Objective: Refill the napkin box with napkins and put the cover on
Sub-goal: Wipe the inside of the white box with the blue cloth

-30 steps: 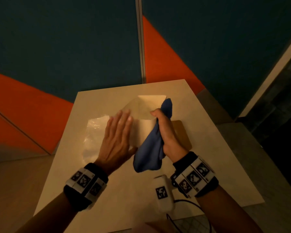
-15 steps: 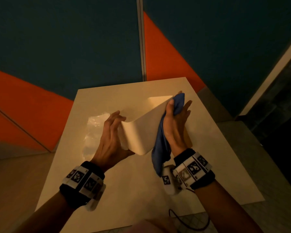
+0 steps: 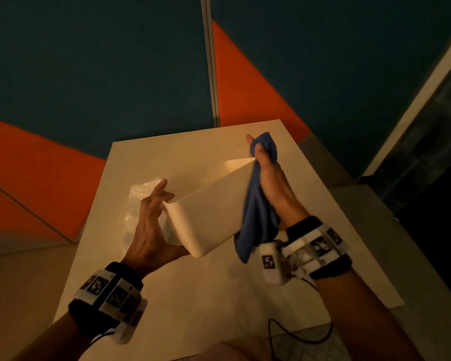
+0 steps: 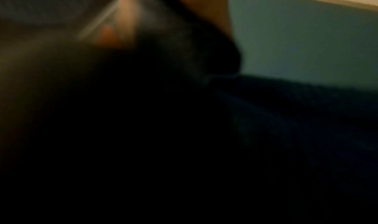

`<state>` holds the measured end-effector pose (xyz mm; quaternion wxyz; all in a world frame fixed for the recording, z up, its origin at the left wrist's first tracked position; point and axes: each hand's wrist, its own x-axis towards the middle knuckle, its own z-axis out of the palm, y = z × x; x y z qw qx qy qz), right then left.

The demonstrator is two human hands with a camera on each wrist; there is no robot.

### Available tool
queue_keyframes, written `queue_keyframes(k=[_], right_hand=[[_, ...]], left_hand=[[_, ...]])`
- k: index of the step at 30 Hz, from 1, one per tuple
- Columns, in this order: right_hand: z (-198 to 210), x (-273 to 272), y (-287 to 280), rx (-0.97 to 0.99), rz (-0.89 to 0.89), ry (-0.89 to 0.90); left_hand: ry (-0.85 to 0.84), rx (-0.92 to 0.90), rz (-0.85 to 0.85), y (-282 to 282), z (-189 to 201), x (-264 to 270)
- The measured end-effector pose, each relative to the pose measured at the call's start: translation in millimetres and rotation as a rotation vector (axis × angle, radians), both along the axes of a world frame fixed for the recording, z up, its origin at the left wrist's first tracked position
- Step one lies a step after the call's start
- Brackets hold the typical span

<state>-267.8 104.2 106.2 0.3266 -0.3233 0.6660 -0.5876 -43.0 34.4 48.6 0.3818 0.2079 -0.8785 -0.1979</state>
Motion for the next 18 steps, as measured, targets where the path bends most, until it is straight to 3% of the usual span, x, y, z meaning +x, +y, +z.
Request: queue_keyframes(k=[2,4,8,12,15,18], right_hand=[[6.9,-10.7,1.5,-0.019,0.149,-0.285],[12.6,-12.7,4.0,0.030,0.185,-0.415],[14.8,-13.0,7.9,0.103,0.182,-0.442],[8.9,-0.2,9.9,0.158,0.127,-0.467],[3.4,12.6,6.9,0.096,0.020,-0.490],[4.1,23.7,7.8,0.000,-0.047,-0.480]], left_hand=[[0.051,0.016,-0.039,-2.2,-2.6,4.9],[0.083,0.024,-0.085,-8.5,-3.5,6.7],[-0.001,-0.069,-0.110,-26.6,-3.7,8.8],[-0.207,0.044,0.120,-39.0,6.0,3.3],[-0.332,-0.163,0.200,-43.6,10.7,2.5],[-0.275,-0.391,0.175,-23.1,3.0,-11.9]])
